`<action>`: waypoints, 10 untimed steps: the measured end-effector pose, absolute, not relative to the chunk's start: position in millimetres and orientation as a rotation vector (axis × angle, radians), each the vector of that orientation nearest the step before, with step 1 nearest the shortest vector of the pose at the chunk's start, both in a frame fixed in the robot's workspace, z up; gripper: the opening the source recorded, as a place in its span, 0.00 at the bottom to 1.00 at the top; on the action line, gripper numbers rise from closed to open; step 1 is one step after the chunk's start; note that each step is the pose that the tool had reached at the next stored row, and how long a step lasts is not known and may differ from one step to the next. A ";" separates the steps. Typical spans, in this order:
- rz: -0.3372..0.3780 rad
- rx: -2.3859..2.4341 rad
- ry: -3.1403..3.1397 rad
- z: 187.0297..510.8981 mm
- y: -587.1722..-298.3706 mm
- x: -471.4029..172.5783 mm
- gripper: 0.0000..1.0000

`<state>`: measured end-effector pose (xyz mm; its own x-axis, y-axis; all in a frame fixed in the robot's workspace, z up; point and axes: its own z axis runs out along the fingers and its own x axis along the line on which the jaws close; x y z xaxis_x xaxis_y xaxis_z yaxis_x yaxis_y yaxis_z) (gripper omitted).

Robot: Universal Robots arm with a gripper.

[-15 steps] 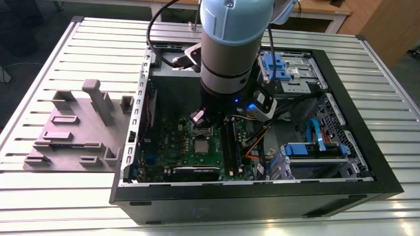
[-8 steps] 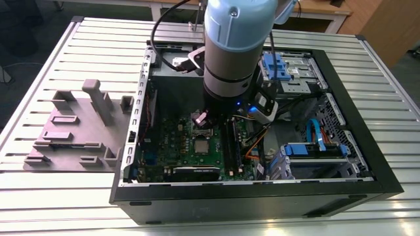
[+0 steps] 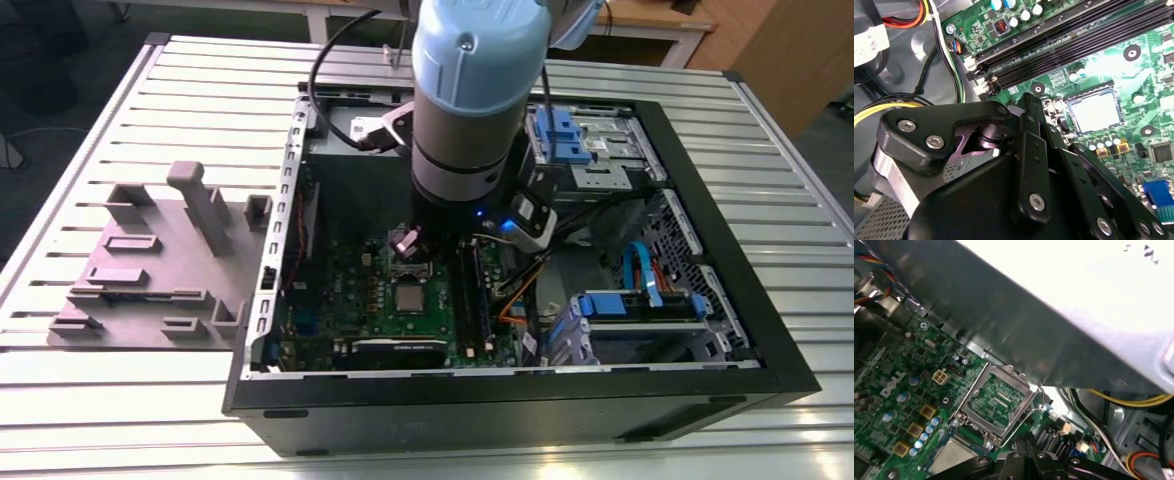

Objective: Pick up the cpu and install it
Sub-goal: 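Close the cpu cover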

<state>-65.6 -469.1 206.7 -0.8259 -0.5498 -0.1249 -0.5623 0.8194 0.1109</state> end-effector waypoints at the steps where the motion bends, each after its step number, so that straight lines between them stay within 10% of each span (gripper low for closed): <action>1: 0.218 -0.892 2.913 205.0 -469.1 -66.1 0.10; 10: 0.212 -0.893 2.915 197.1 -469.0 -67.2 0.10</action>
<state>-67.2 -469.0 197.1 -0.8259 -0.5504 -0.1224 -0.5623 0.8199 0.1073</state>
